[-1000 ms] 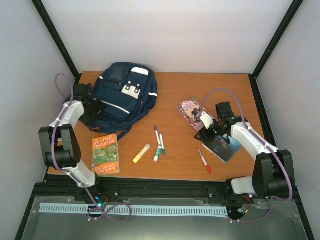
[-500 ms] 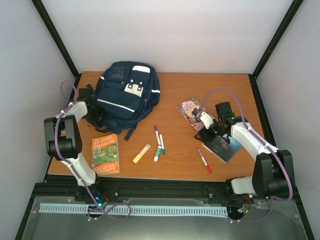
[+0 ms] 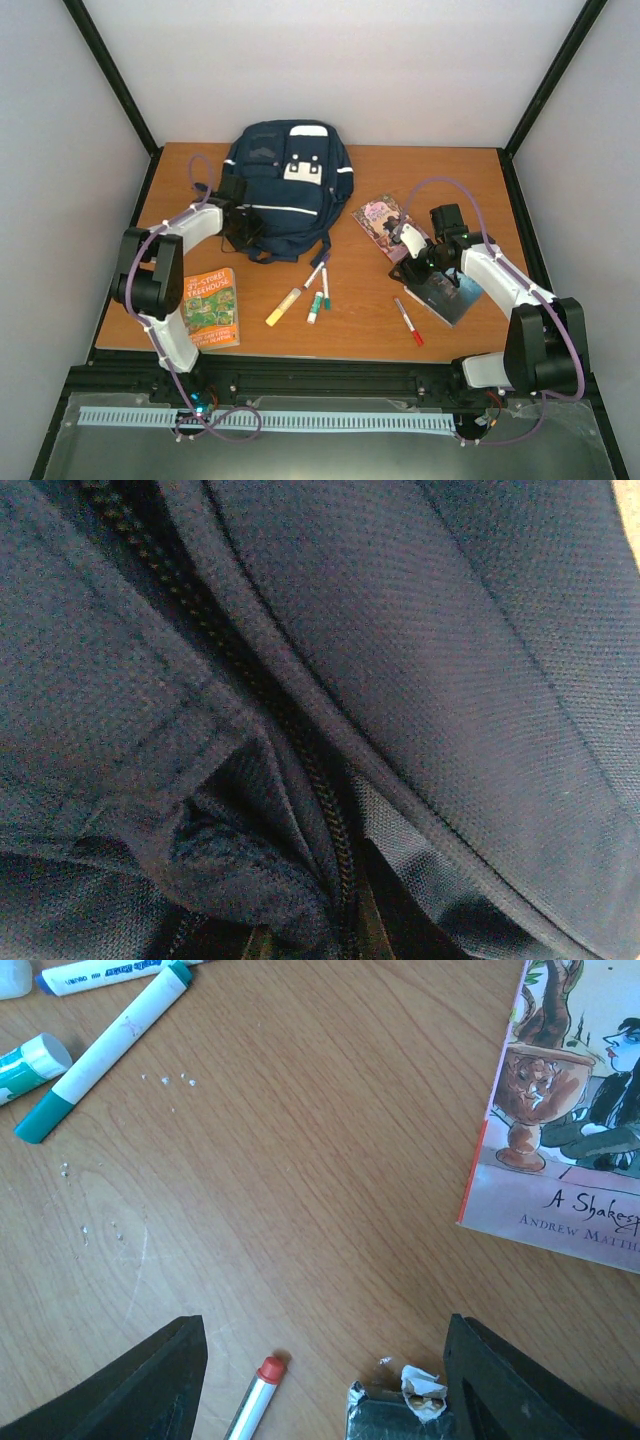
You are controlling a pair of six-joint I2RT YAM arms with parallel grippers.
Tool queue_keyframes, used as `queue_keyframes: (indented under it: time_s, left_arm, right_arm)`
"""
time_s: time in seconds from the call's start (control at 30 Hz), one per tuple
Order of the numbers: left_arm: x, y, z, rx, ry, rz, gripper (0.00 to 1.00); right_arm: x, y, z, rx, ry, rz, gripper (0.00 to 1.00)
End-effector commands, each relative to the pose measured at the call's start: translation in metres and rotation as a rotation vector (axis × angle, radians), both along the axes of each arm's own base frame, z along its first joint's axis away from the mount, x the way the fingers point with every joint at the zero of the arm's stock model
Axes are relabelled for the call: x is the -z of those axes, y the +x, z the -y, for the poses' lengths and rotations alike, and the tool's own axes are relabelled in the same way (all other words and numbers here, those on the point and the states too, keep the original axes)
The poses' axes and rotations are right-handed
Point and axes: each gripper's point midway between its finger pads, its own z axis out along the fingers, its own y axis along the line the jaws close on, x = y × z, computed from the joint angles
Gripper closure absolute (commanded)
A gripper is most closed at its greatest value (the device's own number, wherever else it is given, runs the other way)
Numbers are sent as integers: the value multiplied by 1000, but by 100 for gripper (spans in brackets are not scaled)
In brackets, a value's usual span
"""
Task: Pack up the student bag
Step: Adjust the student bag at the center of the board.
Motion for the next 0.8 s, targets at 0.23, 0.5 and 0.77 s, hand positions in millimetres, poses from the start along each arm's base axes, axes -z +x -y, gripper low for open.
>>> queue_keyframes:
  time_s: [0.23, 0.5, 0.77]
  left_arm:
    - [-13, -36, 100, 185, -88, 32, 99]
    - [-49, -68, 83, 214, -34, 57, 89]
    - [-56, -86, 67, 287, 39, 68, 31]
  right_arm:
    - [1, -1, 0, -4, 2, -6, 34]
    - [1, 2, 5, 12, -23, 14, 34]
    - [-2, 13, 9, 45, -47, 21, 34]
